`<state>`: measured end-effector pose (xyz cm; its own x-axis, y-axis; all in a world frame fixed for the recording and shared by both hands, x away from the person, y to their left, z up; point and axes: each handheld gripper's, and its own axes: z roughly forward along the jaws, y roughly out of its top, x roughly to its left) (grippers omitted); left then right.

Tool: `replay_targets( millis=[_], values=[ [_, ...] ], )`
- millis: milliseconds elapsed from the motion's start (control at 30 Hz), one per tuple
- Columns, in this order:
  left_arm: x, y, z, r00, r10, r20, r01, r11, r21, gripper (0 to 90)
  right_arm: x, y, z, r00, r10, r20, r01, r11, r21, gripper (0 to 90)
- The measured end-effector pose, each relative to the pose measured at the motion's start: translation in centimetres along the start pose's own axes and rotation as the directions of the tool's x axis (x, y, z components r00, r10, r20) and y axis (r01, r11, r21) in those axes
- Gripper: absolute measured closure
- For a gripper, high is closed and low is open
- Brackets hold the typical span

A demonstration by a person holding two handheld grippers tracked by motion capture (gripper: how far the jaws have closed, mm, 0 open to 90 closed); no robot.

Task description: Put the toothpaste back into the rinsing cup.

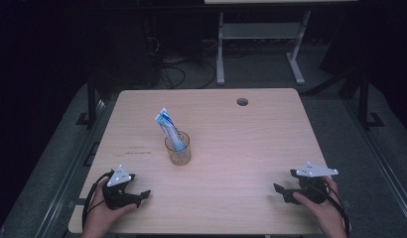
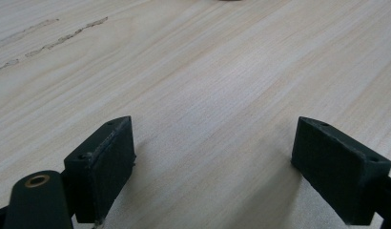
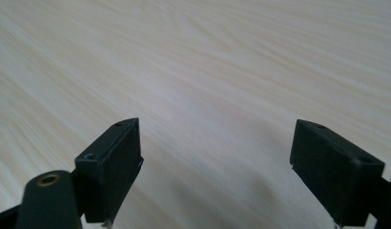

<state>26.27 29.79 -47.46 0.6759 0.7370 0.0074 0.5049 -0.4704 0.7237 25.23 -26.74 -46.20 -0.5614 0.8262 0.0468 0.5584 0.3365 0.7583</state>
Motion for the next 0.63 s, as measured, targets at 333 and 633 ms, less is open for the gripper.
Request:
replay_targets(
  millis=[333,633],
  values=[
    [0.0,0.0,0.0,1.0,0.001,-0.002,-0.001,1.0,-0.001,13.5,-0.2,-1.6,0.0,0.9985,0.004,0.055,-0.007,0.998,0.061,16.3],
    [0.0,0.0,0.0,1.0,-0.001,-0.003,0.001,1.0,-0.001,13.3,-0.7,-2.1,0.3,0.9976,0.029,0.063,-0.033,0.997,0.067,14.0]
  ],
)
